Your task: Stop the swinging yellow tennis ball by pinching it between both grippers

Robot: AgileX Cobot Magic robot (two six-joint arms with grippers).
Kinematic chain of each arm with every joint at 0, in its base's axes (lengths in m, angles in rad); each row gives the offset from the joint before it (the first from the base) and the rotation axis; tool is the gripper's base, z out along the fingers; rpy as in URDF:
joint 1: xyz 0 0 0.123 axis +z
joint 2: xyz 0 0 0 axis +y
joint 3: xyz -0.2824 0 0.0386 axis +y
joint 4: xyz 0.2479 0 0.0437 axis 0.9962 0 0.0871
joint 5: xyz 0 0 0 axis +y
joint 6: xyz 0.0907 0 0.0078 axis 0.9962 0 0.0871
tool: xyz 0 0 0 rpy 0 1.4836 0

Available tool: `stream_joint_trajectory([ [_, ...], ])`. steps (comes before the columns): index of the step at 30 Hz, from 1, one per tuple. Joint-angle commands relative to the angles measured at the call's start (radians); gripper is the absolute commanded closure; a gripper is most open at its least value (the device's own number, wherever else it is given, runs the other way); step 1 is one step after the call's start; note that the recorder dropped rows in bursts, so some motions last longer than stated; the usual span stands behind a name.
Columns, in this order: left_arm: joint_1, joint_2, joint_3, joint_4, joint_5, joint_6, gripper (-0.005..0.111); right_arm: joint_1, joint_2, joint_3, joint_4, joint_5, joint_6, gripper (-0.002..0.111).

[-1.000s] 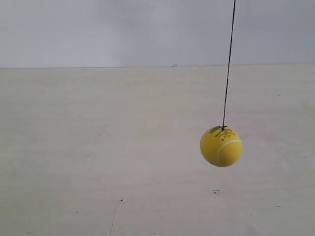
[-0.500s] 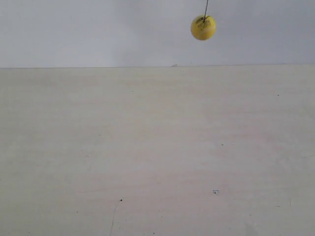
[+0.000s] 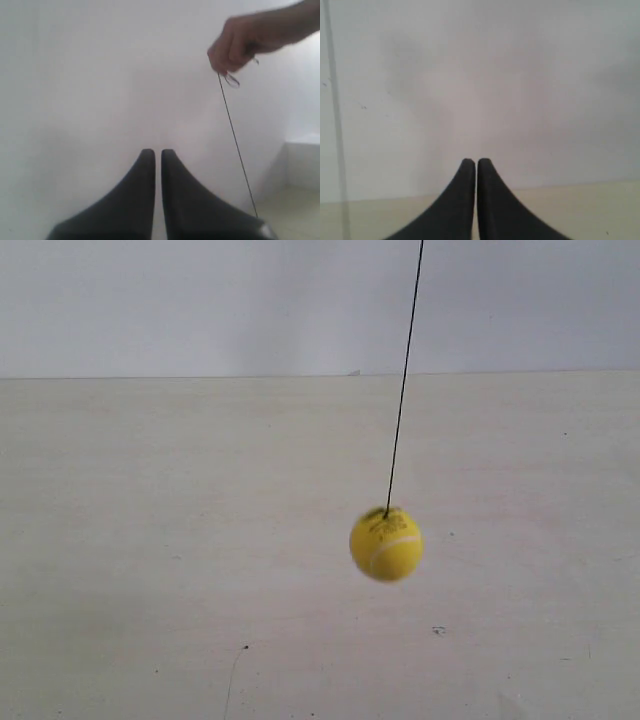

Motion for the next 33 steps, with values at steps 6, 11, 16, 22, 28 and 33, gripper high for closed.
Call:
stream_joint_trajectory([
  [6, 0.003, 0.357, -0.047, 0.157, -0.19, -0.092, 0.102, -0.002, 0.112, 0.184, -0.133, -0.16, -0.019, 0.108],
  [11, 0.001, 0.49, -0.048, 0.145, -0.275, 0.02, 0.102, -0.002, 0.121, 0.274, -0.14, -0.305, -0.06, 0.108],
  [16, -0.003, 0.589, -0.048, 0.135, -0.309, 0.052, 0.102, -0.002, 0.121, 0.301, -0.21, -0.297, 0.003, 0.108],
  [22, -0.058, 0.682, -0.048, 0.135, -0.314, 0.17, 0.102, -0.002, 0.121, 0.353, -0.253, -0.379, 0.009, 0.108],
  [28, -0.111, 0.757, -0.048, 0.147, -0.309, 0.271, 0.102, -0.002, 0.121, 0.353, -0.476, -0.42, 0.162, 0.108],
  [33, -0.125, 0.847, -0.048, 0.1, -0.288, 0.41, 0.102, -0.002, 0.121, 0.353, -0.437, -0.417, 0.137, 0.108],
])
